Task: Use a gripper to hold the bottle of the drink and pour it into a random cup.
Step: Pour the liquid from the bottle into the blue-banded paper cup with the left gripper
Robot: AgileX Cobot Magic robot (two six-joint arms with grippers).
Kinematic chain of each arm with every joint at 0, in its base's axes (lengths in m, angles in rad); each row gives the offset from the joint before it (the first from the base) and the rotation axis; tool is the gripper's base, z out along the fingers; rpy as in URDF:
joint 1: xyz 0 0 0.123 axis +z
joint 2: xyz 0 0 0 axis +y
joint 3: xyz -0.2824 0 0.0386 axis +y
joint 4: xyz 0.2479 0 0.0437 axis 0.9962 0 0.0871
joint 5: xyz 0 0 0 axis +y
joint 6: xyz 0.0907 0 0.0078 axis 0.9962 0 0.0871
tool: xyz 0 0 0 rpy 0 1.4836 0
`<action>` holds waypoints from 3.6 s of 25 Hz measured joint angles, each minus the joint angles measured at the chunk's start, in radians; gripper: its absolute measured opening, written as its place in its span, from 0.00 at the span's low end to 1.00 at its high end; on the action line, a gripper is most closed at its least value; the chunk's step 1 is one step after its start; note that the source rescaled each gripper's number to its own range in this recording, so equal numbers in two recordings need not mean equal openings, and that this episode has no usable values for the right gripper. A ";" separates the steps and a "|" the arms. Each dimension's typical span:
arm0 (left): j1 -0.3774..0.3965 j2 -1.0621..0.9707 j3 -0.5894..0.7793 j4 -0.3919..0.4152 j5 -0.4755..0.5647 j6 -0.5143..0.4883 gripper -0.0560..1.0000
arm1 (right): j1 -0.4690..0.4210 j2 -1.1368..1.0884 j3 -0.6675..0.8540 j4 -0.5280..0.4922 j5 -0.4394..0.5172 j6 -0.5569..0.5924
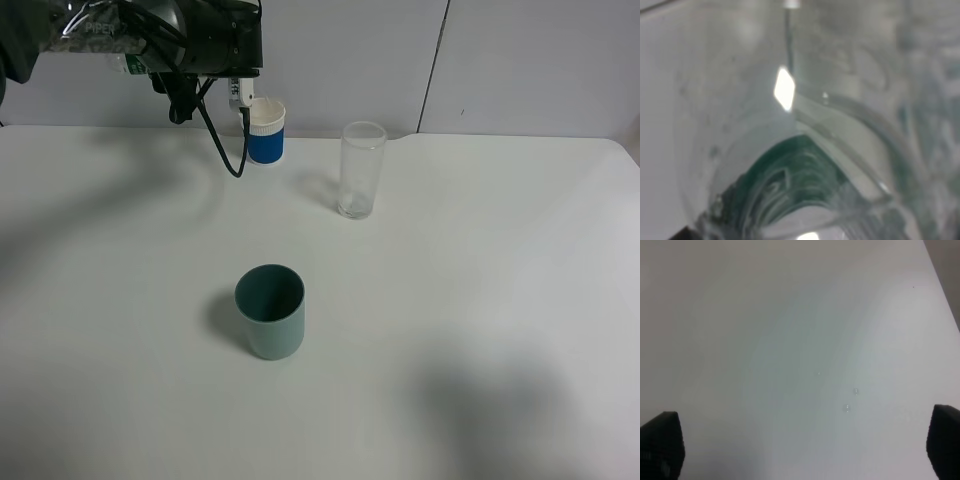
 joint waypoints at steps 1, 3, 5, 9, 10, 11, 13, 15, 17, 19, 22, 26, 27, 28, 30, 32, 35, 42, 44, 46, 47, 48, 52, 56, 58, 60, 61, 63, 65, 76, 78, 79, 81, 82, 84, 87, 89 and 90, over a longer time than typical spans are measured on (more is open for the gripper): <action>0.000 0.000 0.000 0.001 -0.001 0.000 0.05 | 0.000 0.000 0.000 0.000 0.000 0.000; 0.000 0.000 0.000 0.002 -0.005 0.000 0.05 | 0.000 0.000 0.000 0.000 0.000 0.000; 0.000 0.000 0.000 0.002 -0.005 0.000 0.05 | 0.000 0.000 0.000 0.000 0.000 0.000; 0.000 0.000 0.000 0.005 -0.006 0.005 0.05 | 0.000 0.000 0.000 0.000 0.000 0.000; 0.000 0.000 0.000 0.005 -0.006 0.005 0.05 | 0.000 0.000 0.000 0.000 0.000 0.000; 0.000 0.000 0.000 0.005 -0.006 0.006 0.05 | 0.000 0.000 0.000 0.000 0.000 0.000; 0.000 0.000 0.000 0.005 -0.006 0.007 0.05 | 0.000 0.000 0.000 0.000 0.000 0.000; 0.000 0.000 0.000 0.005 -0.006 0.007 0.05 | 0.000 0.000 0.000 0.000 0.000 0.000; 0.000 0.000 0.000 0.005 -0.006 0.015 0.05 | 0.000 0.000 0.000 0.000 0.000 0.000; 0.000 0.000 0.000 0.005 -0.006 0.019 0.05 | 0.000 0.000 0.000 0.000 0.000 0.000; 0.000 0.000 0.000 0.005 -0.007 0.023 0.05 | 0.000 0.000 0.000 0.000 0.000 0.000; 0.000 0.000 0.000 0.006 -0.007 0.023 0.05 | 0.000 0.000 0.000 0.000 0.000 0.000; 0.000 0.000 0.000 0.006 -0.007 0.023 0.05 | 0.000 0.000 0.000 0.000 0.000 0.000; 0.000 0.000 0.000 0.006 -0.007 0.023 0.05 | 0.000 0.000 0.000 0.000 0.000 0.000; 0.000 0.000 0.000 0.008 -0.007 0.023 0.05 | 0.000 0.000 0.000 0.000 0.000 0.000; 0.000 0.000 0.000 0.016 -0.007 0.024 0.05 | 0.000 0.000 0.000 0.000 0.000 0.000; 0.000 0.000 0.000 0.021 -0.007 0.026 0.05 | 0.000 0.000 0.000 0.000 0.000 0.000; 0.000 0.000 0.000 0.029 -0.007 0.027 0.05 | 0.000 0.000 0.000 0.000 0.000 0.000; 0.000 0.000 0.000 0.029 -0.007 0.028 0.05 | 0.000 0.000 0.000 0.000 0.000 0.000; 0.000 0.000 0.000 0.030 -0.007 0.030 0.05 | 0.000 0.000 0.000 0.000 0.000 0.000; 0.000 0.000 0.000 0.031 -0.007 0.030 0.05 | 0.000 0.000 0.000 0.000 0.000 0.000; 0.000 0.000 0.000 0.034 -0.007 0.030 0.05 | 0.000 0.000 0.000 0.000 0.000 0.000; 0.000 0.000 0.000 0.047 -0.007 0.030 0.05 | 0.000 0.000 0.000 0.000 0.000 0.000; 0.000 0.000 0.000 0.063 -0.007 0.030 0.05 | 0.000 0.000 0.000 0.000 0.000 0.000; 0.000 0.000 0.000 0.071 -0.007 0.030 0.05 | 0.000 0.000 0.000 0.000 0.000 0.000; 0.000 0.000 0.000 0.077 -0.007 0.030 0.05 | 0.000 0.000 0.000 0.000 0.000 0.000; 0.000 0.000 0.000 0.081 -0.007 0.030 0.05 | 0.000 0.000 0.000 0.000 0.000 0.000; 0.000 0.000 0.000 0.087 -0.008 0.030 0.05 | 0.000 0.000 0.000 0.000 0.000 0.000; 0.000 0.000 0.000 0.091 -0.008 0.030 0.05 | 0.000 0.000 0.000 0.000 0.000 0.000; 0.000 0.000 0.000 0.105 -0.020 0.030 0.05 | 0.000 0.000 0.000 0.000 0.000 0.000; 0.000 0.000 0.000 0.111 -0.020 0.030 0.05 | 0.000 0.000 0.000 0.000 0.000 0.000; 0.000 0.000 0.000 0.112 -0.020 0.030 0.05 | 0.000 0.000 0.000 0.000 0.000 0.000; 0.000 0.000 0.000 0.114 -0.020 0.030 0.05 | 0.000 0.000 0.000 0.000 0.000 0.000; 0.000 0.000 0.000 0.117 -0.020 0.030 0.05 | 0.000 0.000 0.000 0.000 0.000 0.000; 0.000 0.000 0.000 0.124 -0.020 0.030 0.05 | 0.000 0.000 0.000 0.000 0.000 0.000; 0.000 0.000 0.000 0.141 -0.019 0.030 0.05 | 0.000 0.000 0.000 0.000 0.000 0.000; 0.000 0.000 0.000 0.148 -0.019 0.030 0.05 | 0.000 0.000 0.000 0.000 0.000 0.000; 0.000 0.000 0.000 0.149 -0.019 0.030 0.05 | 0.000 0.000 0.000 0.000 0.000 0.000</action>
